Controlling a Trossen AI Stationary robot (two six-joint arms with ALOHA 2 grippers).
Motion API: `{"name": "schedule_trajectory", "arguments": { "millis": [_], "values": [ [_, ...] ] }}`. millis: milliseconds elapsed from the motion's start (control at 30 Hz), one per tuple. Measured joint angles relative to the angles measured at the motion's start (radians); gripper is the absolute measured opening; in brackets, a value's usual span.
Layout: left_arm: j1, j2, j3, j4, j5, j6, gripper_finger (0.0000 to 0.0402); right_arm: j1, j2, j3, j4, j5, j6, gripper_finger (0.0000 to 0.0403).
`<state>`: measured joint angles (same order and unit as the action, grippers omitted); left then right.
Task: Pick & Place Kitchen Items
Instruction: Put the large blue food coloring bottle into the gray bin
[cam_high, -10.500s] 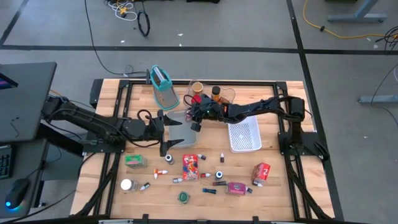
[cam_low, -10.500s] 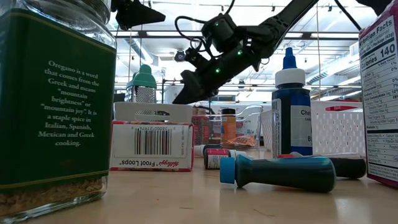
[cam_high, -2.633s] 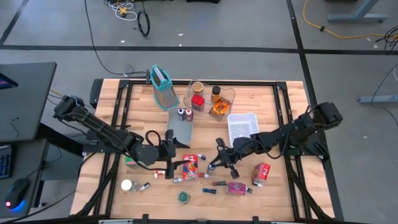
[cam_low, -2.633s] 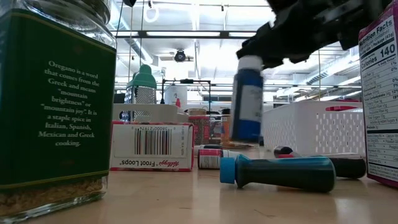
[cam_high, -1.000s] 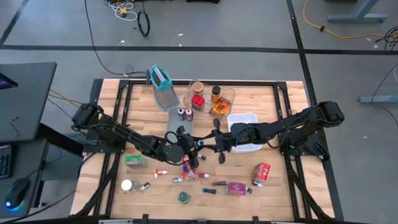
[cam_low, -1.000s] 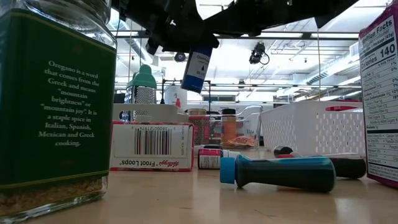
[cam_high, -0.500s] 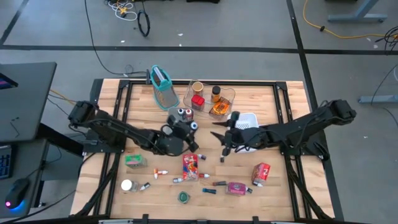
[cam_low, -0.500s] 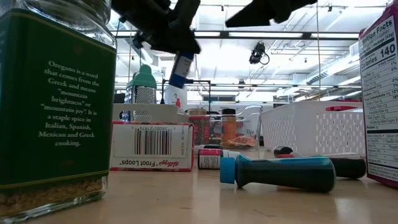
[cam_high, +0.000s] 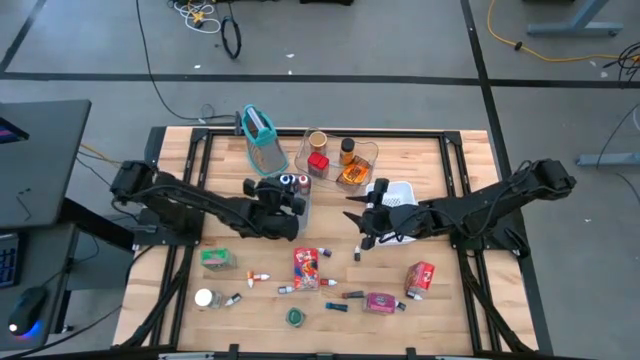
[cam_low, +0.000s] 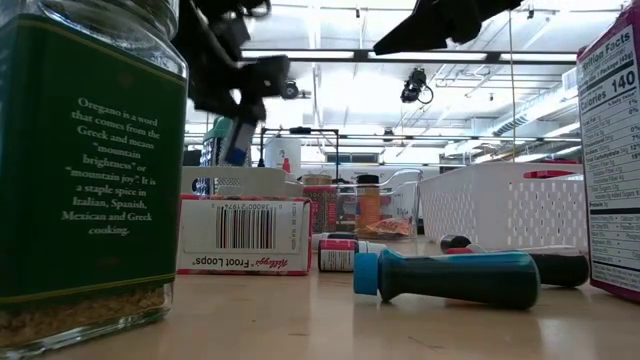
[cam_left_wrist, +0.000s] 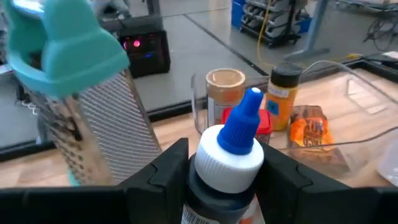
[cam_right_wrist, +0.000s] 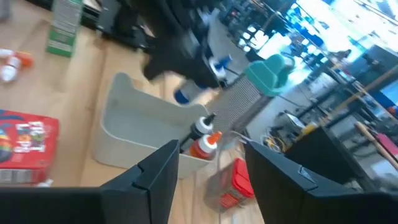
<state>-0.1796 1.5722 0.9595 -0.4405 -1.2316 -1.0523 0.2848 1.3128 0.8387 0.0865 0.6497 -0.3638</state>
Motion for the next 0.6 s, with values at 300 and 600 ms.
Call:
{"name": "schedule_trajectory", "arguments": {
  "millis": [300,600],
  "values": [
    [0.088,0.158,0.000,-0.009,0.064,-0.222,0.0159,0.000,0.000,0.000,-0.008,-0.038,0.012,0.0196],
    [0.096,0.248,0.003,-0.011,0.004,-0.376,0.0172,0.000,0.000,0.000,-0.051,-0.038,0.036,0.0196]
  ]
}}
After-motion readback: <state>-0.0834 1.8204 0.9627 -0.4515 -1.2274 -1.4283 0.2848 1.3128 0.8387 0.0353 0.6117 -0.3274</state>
